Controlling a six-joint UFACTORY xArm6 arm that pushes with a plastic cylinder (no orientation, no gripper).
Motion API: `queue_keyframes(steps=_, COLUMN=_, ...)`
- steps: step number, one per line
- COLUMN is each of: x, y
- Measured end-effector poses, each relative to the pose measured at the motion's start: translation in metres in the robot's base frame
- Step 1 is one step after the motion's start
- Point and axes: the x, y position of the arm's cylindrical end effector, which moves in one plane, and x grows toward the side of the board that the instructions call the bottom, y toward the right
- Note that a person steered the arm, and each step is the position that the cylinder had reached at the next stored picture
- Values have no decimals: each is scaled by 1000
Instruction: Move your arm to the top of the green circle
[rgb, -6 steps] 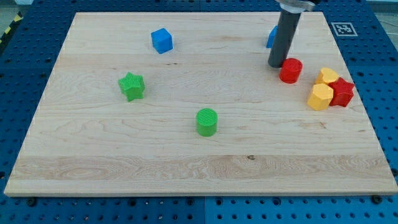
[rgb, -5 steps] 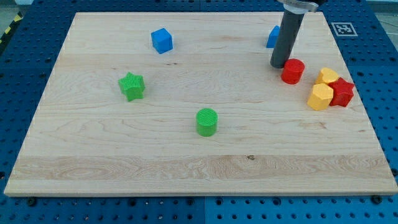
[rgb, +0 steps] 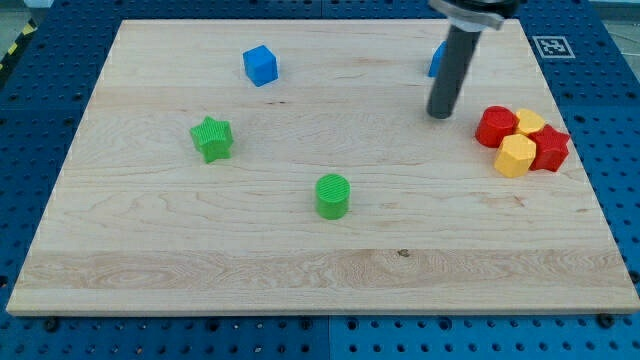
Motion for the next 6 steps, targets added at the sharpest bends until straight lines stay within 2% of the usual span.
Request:
queue_keyframes(steps=2, x=35, y=-19)
queue_keyframes(steps=4, x=35, y=-54)
queue_keyframes(steps=6, x=35, y=-63)
